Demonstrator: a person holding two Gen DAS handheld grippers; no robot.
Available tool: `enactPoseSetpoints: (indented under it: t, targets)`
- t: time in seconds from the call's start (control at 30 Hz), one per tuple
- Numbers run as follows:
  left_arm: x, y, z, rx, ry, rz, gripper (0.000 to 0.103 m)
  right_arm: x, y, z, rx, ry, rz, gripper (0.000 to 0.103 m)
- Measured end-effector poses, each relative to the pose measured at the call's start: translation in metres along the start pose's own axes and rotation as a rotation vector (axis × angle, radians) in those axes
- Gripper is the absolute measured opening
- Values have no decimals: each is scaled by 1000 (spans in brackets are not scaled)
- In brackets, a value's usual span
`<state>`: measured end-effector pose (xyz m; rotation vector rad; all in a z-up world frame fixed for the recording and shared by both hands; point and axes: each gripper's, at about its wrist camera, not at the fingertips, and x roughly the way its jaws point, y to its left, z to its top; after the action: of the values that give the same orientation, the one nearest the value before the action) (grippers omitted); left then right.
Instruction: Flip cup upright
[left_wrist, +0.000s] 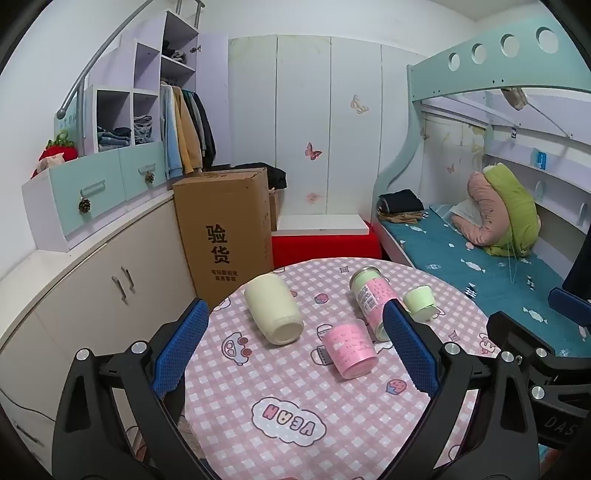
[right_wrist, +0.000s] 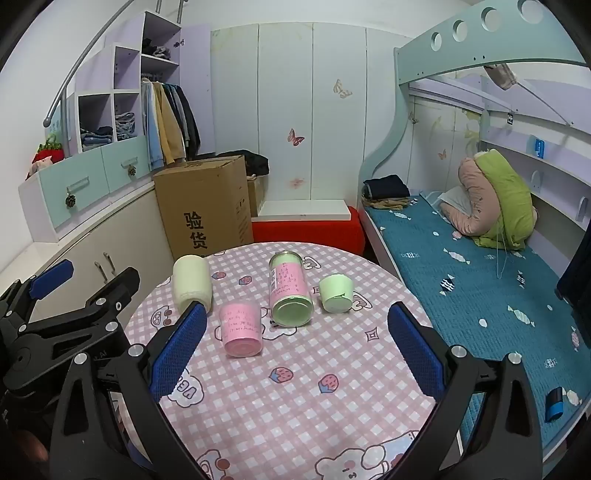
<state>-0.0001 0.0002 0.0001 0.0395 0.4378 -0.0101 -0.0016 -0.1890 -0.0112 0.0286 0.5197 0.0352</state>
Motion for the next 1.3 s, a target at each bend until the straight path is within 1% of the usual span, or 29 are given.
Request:
enactPoseSetpoints:
  t: [0.17, 0.2, 0.33, 1.3]
  targets:
    - [-1, -2, 0, 4, -2, 8, 95, 0, 0, 0, 0, 0, 1, 95]
    - [0, 0, 0, -4, 4, -3, 95, 0, -1, 0, 0, 0, 1, 95]
    - [0, 0, 0, -7, 6, -6, 95, -1, 0, 0, -5, 0, -3, 95]
    - [-1, -3, -1, -12, 3, -7, 95, -1, 1, 1, -5, -7, -4, 95]
